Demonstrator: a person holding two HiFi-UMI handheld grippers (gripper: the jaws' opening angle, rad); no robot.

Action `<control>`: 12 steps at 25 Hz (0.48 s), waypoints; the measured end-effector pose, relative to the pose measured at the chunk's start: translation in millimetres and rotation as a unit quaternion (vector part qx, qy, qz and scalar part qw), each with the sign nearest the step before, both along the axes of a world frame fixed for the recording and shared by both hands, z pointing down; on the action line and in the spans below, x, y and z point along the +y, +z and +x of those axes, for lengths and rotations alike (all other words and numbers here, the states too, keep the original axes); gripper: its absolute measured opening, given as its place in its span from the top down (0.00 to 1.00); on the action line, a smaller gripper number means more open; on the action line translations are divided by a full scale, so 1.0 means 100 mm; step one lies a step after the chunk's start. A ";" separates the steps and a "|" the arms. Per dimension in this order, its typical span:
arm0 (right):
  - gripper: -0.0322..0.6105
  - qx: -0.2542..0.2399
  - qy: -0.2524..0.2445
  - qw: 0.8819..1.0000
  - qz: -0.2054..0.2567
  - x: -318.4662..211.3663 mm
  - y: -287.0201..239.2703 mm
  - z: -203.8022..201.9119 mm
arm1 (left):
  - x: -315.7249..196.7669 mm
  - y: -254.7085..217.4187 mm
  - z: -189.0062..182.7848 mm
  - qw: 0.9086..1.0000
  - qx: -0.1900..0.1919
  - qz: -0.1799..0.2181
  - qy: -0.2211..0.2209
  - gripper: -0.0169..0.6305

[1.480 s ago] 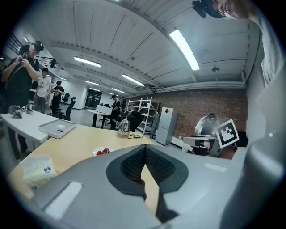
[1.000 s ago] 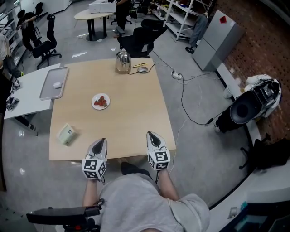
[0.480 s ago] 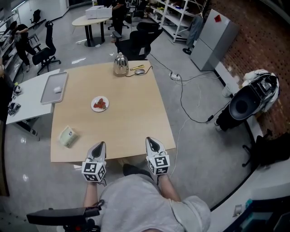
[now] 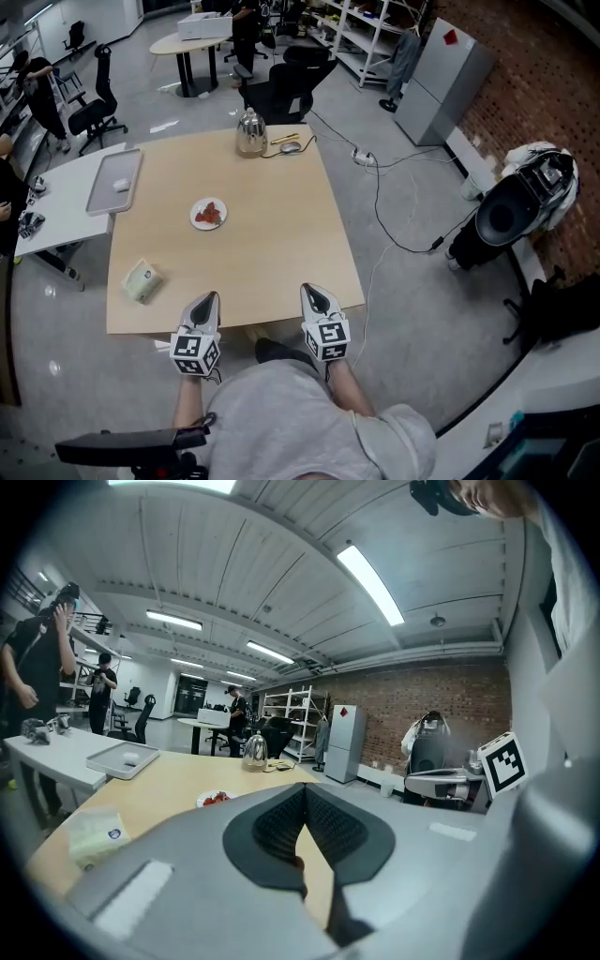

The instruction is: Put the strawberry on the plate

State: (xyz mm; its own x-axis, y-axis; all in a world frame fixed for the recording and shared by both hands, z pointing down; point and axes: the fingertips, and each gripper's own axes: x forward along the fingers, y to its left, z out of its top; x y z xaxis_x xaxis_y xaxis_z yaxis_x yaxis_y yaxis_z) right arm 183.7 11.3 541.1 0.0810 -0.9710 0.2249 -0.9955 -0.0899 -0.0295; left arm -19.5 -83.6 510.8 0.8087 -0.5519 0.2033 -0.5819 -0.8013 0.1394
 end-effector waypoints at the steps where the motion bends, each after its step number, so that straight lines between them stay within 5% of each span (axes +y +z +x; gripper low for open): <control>1: 0.94 -0.001 0.000 1.000 0.001 0.00 -0.01 -0.01 | 0.00 0.00 0.00 1.000 0.000 0.000 0.000 0.94; 12: 0.94 -0.004 -0.003 1.000 0.002 0.00 0.00 0.02 | 0.02 -0.02 0.03 1.000 0.000 0.003 -0.001 0.94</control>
